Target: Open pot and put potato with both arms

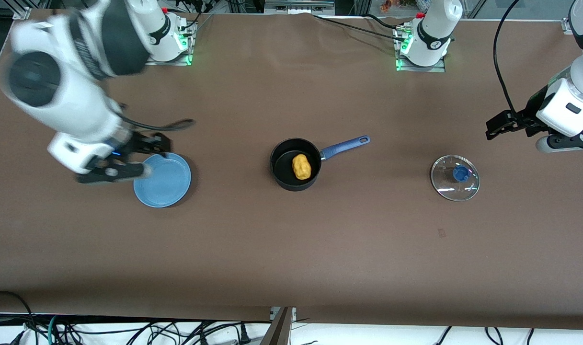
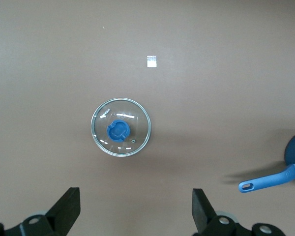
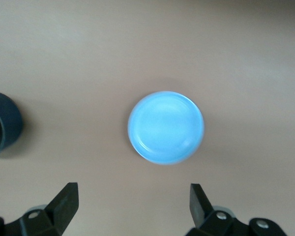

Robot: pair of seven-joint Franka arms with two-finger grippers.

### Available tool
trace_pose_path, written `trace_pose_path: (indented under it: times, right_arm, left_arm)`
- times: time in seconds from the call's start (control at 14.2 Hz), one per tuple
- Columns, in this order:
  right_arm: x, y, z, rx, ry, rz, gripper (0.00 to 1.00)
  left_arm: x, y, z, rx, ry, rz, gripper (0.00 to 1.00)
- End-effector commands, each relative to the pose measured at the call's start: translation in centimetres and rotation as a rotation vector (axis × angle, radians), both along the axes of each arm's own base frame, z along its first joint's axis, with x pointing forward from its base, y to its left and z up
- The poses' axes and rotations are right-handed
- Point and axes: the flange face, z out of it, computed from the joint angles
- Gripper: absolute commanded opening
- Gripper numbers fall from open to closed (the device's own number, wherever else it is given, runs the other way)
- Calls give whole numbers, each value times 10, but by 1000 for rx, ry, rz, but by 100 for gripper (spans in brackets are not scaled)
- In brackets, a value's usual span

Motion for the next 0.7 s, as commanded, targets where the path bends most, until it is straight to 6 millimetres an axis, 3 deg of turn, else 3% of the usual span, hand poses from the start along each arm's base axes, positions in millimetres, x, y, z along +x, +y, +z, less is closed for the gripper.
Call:
trace_pose_path:
  times: [0.0, 0.21, 0.42, 0.63]
  right_arm:
    - [-24, -29, 37, -9, 2, -30, 100]
    - [-45, -65, 54, -9, 5, -62, 100]
    - [-53, -113, 75, 8, -12, -131, 100]
    - [-56, -138, 73, 0, -3, -141, 100]
  left_arm:
    - [-3, -3, 12, -29, -8, -11, 100]
    - [-2, -8, 14, -28, -14, -19, 100]
    - [-2, -8, 13, -28, -13, -19, 100]
    - [0, -4, 11, -26, -11, -18, 100]
